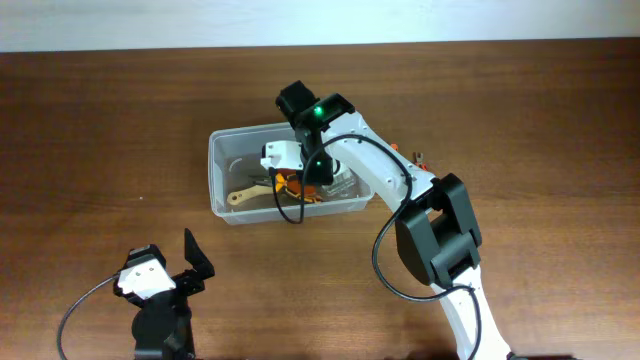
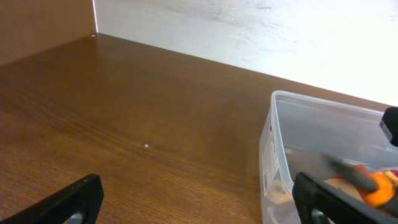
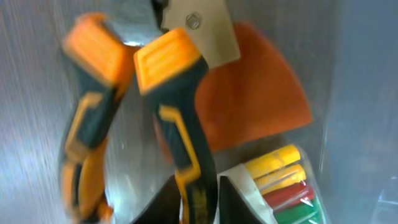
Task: Pack container
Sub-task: 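Carry the orange-black pliers into the container and release, then move the right gripper to the red-handled pliers and grasp them, then carry the red-handled pliers into the container and release, then reach the right gripper to the orange strip and grasp it, then lift the orange strip into the container and release it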
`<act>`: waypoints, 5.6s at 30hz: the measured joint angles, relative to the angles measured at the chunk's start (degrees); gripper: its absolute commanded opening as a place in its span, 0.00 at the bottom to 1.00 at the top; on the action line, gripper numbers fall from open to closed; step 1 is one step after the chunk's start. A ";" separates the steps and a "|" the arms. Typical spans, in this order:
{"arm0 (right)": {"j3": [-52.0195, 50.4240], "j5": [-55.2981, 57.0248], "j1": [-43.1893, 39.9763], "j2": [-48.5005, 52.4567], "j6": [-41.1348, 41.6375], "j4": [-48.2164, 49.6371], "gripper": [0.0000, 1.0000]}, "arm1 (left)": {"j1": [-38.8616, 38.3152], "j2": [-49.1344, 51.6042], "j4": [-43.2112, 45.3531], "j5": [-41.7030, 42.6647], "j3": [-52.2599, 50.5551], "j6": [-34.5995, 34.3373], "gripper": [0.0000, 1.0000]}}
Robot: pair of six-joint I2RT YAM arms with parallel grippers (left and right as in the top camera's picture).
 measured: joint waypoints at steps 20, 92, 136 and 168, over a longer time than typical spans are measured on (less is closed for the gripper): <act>15.26 9.18 -26.14 -24.90 55.91 -16.52 0.96 | 0.00 0.00 0.00 0.00 0.00 0.00 0.99; 8.02 -2.36 -1.73 -17.86 29.51 -2.99 0.04 | 0.00 0.00 0.00 0.00 0.00 0.00 0.99; -7.28 -10.34 -31.71 -10.80 59.93 -3.82 0.74 | 0.00 0.00 0.00 0.02 0.00 0.00 0.99; -21.79 -3.04 -26.21 -11.61 69.79 2.21 0.04 | 0.00 0.00 0.00 0.00 0.00 0.00 0.99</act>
